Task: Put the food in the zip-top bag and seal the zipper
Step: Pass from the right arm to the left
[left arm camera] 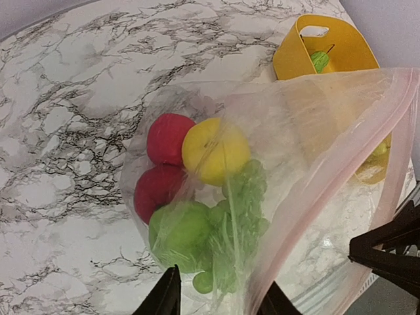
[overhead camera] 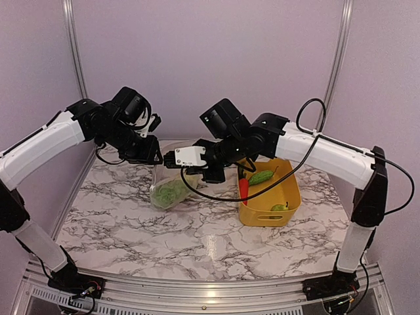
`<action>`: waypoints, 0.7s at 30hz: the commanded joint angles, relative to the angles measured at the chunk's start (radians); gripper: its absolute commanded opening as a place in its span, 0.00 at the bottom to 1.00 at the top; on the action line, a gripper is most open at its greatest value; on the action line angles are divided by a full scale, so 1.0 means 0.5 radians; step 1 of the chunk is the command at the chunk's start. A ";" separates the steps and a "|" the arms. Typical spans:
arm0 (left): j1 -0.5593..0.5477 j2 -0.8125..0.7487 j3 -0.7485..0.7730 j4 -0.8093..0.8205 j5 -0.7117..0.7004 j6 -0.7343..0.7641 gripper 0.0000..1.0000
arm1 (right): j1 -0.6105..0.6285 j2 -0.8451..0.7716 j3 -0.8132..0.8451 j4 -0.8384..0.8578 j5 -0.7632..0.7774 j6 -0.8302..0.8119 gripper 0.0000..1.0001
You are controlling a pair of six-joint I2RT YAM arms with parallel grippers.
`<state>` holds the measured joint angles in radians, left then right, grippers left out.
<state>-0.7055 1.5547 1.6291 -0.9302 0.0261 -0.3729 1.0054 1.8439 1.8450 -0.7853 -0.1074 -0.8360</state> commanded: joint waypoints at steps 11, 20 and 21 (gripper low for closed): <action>-0.013 0.035 0.106 -0.066 -0.101 0.039 0.00 | -0.059 -0.029 0.114 -0.172 -0.303 0.018 0.11; -0.013 0.071 0.021 0.037 -0.061 0.009 0.00 | -0.399 -0.221 0.106 -0.293 -0.624 0.169 0.33; -0.014 0.064 0.004 0.054 -0.025 0.009 0.00 | -0.445 -0.238 0.071 -0.274 -0.647 0.175 0.33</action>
<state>-0.7097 1.5852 1.6535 -0.9352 -0.0010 -0.3706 0.8921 1.8069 1.8954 -0.8986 -0.3344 -0.7940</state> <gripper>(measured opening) 0.016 0.328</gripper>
